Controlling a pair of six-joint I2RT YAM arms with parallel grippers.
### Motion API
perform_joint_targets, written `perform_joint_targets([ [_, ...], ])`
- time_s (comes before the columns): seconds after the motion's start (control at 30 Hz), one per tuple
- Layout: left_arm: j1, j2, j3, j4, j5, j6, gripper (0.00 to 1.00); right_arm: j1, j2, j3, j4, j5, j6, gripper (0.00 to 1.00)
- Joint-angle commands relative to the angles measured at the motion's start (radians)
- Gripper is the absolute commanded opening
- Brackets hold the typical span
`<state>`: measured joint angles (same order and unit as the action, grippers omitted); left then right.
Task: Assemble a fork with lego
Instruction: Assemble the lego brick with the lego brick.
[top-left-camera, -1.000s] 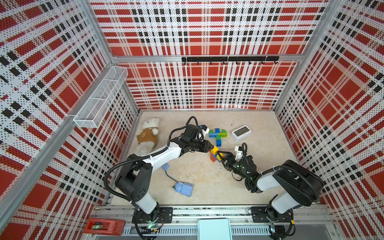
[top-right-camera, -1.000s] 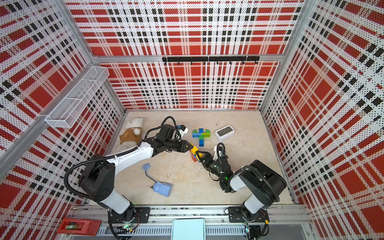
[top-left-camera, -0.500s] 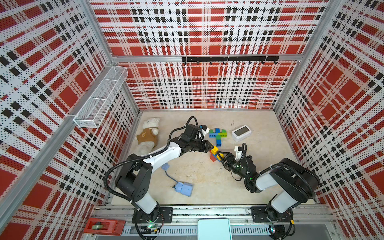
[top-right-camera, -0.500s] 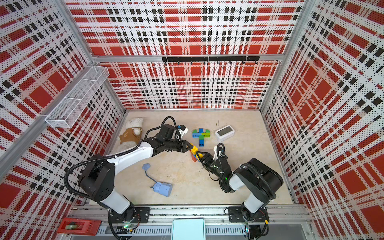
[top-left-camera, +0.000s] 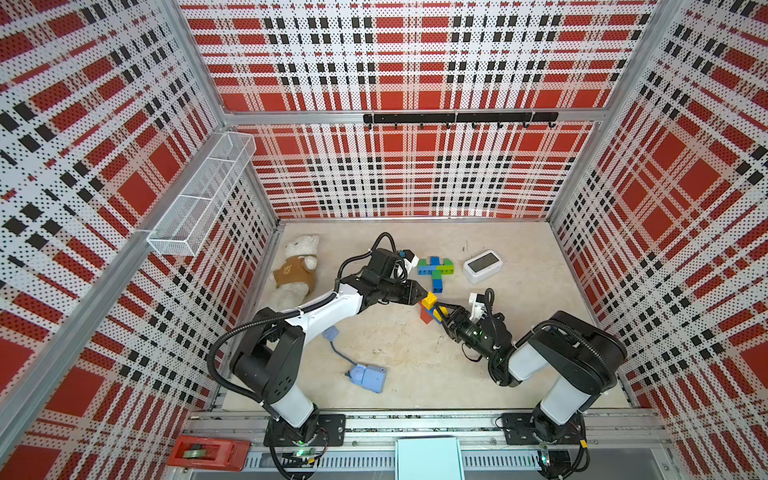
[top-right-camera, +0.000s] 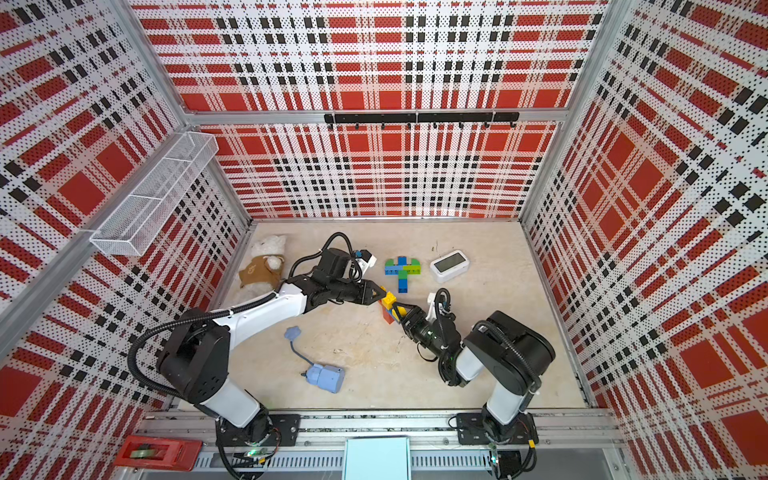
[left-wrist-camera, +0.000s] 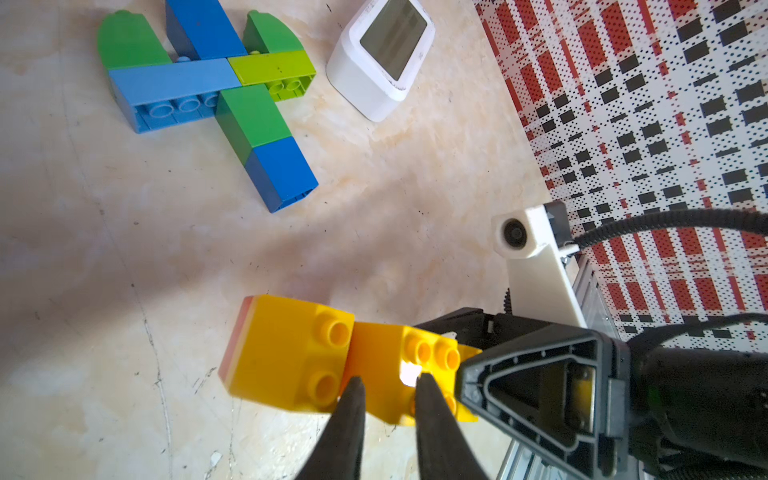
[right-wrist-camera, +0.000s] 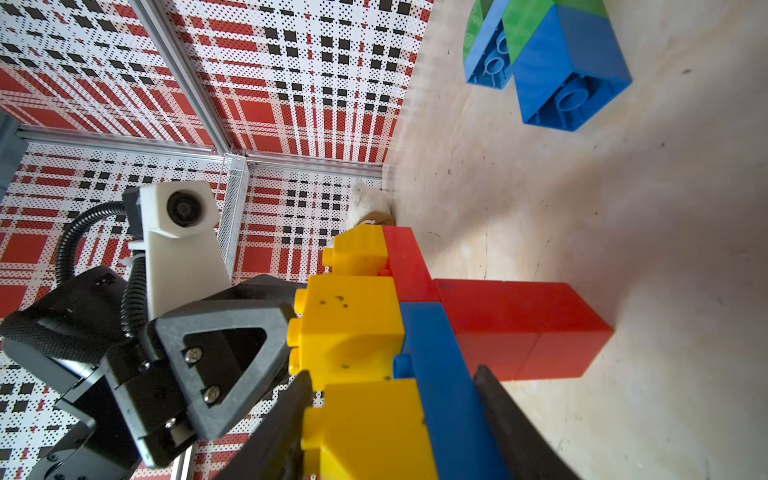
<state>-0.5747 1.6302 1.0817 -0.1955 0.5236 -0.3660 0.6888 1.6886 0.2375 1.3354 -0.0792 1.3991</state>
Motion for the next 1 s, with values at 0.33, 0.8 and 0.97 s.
perform_joint_targets([
  [0.33, 0.000, 0.018, -0.015, -0.036, -0.007, 0.007, 0.25, -0.014, -0.453, 0.076, -0.742, 0.105, -0.293, 1.00],
  [0.8, -0.020, 0.028, 0.013, -0.036, -0.003, 0.004, 0.26, -0.016, -0.500, 0.625, -1.602, 0.055, -1.265, 0.98],
  [0.97, -0.032, 0.024, 0.015, -0.034, -0.004, -0.002, 0.26, -0.016, -0.387, 0.678, -1.591, -0.050, -1.308, 0.88],
])
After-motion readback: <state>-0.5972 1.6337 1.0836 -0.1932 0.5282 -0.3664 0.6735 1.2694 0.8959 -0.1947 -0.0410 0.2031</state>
